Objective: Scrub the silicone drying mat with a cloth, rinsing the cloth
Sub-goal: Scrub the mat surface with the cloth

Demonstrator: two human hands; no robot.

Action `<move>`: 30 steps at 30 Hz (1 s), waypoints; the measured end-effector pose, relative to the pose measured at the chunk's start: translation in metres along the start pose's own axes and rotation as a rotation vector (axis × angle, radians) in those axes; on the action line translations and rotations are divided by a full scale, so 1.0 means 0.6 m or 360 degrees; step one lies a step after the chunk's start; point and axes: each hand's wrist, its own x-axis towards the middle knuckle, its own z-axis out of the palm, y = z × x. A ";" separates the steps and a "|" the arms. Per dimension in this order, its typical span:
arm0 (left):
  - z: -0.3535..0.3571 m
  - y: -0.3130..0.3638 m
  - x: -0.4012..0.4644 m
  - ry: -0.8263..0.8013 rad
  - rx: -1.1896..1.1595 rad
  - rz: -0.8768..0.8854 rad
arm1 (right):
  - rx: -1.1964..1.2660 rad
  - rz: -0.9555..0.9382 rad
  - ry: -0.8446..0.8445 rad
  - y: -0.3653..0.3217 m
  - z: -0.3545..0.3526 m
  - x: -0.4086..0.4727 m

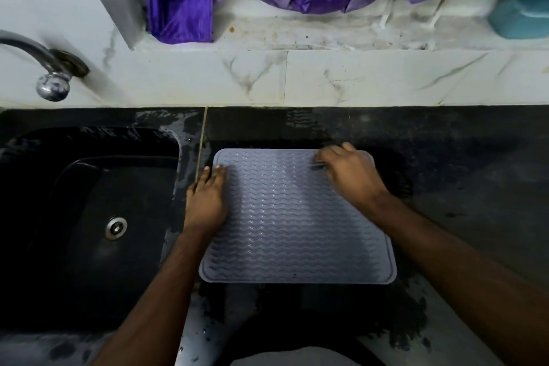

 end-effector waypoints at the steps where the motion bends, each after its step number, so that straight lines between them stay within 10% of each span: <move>1: -0.003 -0.004 0.002 -0.0014 -0.0036 0.0026 | 0.0093 -0.0041 0.0005 -0.028 0.009 0.023; 12: 0.008 -0.020 0.038 -0.0057 -0.0115 0.0057 | -0.0114 -0.0864 -0.0348 -0.172 0.162 0.170; 30: 0.033 0.015 0.046 -0.0020 0.0331 -0.0085 | 0.0086 -0.0867 -0.0769 -0.051 0.141 0.181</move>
